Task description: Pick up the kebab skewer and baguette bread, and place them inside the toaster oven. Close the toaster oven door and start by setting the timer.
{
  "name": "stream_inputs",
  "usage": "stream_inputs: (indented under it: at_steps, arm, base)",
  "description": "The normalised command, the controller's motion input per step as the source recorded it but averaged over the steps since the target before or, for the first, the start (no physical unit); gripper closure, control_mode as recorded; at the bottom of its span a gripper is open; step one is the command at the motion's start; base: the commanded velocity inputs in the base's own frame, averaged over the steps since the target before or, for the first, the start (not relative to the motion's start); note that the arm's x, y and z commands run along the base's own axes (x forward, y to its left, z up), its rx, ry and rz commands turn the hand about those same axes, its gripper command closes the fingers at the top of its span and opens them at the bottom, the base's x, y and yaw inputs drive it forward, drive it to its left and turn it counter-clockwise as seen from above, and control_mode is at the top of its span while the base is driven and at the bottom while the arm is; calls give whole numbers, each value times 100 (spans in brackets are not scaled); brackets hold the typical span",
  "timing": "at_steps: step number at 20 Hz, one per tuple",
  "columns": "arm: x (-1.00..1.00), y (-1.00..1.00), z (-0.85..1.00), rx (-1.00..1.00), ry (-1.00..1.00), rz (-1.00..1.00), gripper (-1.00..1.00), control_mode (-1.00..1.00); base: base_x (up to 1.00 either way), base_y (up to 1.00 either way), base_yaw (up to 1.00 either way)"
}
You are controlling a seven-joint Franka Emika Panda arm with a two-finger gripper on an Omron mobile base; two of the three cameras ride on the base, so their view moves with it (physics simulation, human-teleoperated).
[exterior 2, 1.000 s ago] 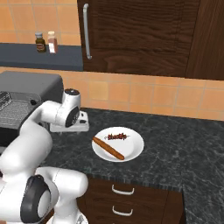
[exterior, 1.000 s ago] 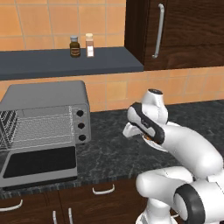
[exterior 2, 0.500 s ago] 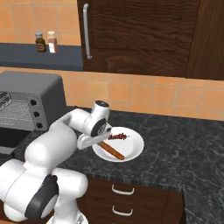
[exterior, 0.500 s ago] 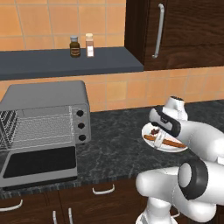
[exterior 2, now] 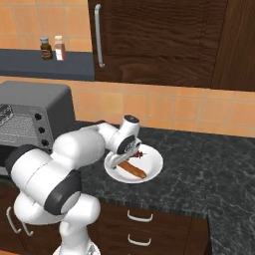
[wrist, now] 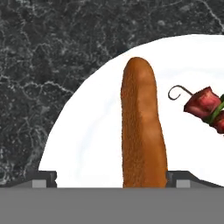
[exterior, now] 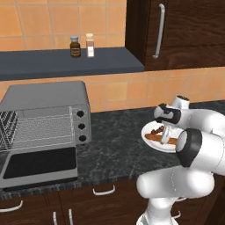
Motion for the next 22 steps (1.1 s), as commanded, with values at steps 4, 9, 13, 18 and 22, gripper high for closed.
stream_inputs:
  at_steps: [4, 9, 13, 18, 22]
  arm:
    - [-1, 0, -3, -10, 0, -10, -100, -100]
    - [-14, -1, -16, -16, 0, -11, -100, -100]
    - [3, -12, -24, -4, -1, 1, -100, -100]
    - [10, -17, -24, 0, 0, 7, -100, -100]
    - [9, -8, -9, 0, 0, 2, -100, -100]
  base:
    - [0, 0, 0]
    - [0, 0, 0]
    - [0, 0, 0]
    - [0, 0, 0]
    - [0, 0, 0]
